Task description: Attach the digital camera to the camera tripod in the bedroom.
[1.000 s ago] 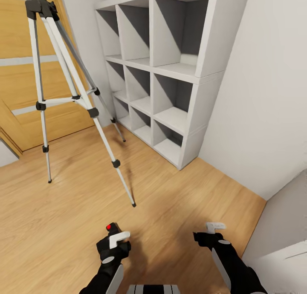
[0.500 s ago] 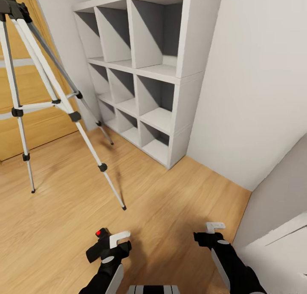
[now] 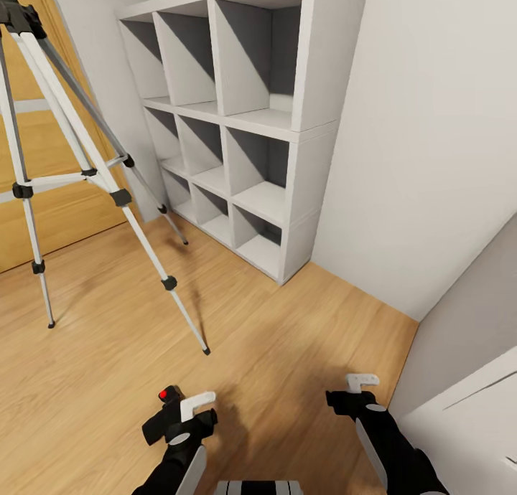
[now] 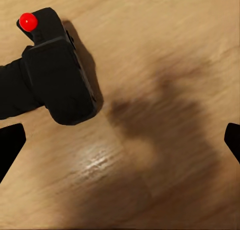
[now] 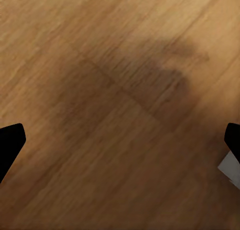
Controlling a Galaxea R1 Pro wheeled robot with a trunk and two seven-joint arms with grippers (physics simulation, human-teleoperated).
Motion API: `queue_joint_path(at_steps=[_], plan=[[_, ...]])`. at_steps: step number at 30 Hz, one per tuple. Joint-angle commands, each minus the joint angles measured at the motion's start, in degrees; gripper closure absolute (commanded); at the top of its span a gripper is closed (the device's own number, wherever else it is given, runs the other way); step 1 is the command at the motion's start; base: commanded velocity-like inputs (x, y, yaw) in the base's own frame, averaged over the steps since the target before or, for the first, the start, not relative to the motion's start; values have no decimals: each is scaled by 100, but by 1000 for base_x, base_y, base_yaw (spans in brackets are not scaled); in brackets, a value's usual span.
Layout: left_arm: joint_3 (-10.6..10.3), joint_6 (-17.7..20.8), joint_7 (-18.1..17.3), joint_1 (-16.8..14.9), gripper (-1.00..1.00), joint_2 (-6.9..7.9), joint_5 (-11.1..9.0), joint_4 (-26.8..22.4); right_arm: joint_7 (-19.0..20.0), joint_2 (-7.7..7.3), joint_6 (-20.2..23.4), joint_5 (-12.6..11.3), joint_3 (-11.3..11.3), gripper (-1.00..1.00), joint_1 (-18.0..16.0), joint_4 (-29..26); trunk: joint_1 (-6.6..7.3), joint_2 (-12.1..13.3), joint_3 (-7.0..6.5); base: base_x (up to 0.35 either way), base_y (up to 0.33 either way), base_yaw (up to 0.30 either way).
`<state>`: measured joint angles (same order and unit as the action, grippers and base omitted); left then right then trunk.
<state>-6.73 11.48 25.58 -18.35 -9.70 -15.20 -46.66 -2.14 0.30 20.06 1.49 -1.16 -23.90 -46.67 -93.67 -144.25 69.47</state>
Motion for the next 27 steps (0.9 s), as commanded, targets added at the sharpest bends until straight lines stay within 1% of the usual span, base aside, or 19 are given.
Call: queue_joint_path(at_steps=[1, 6, 7, 11, 19, 23, 27], plan=[[-3, 23, 74, -2, -100, 5, -62, -6, -6, 4, 33, 16, -7, -100, -1, -10, 1, -2, 5, 0, 0, -3], [115, 33, 296, -2, -100, 21, -285, 9, 0, 1, 26, 12, -7, -100, -1, -9, 1, -2, 5, 0, 0, -1], [135, 35, 347, -2, -100, 24, -364, 18, 1, -1, 25, 11, -7, -100, -1, -9, 1, -2, 5, 0, 0, 0], [163, 37, 409, -2, -100, 28, -474, 29, 2, 2, 24, 10, -7, -100, -1, -8, 1, -2, 5, 0, 0, 0], [179, 45, 447, -2, -100, 31, -524, 39, 3, 3, 28, 8, -4, -100, -1, -8, 1, -2, 5, 0, 0, 0], [181, 9, 478, -2, -100, 86, -496, 139, -11, 10, 28, 17, 4, -100, -1, 7, 1, -2, 5, 0, 0, 0], [181, -7, 493, -2, -100, 106, -469, 183, -15, 11, 25, 18, 2, -100, -1, 8, 1, -2, 5, 0, 0, 0]])
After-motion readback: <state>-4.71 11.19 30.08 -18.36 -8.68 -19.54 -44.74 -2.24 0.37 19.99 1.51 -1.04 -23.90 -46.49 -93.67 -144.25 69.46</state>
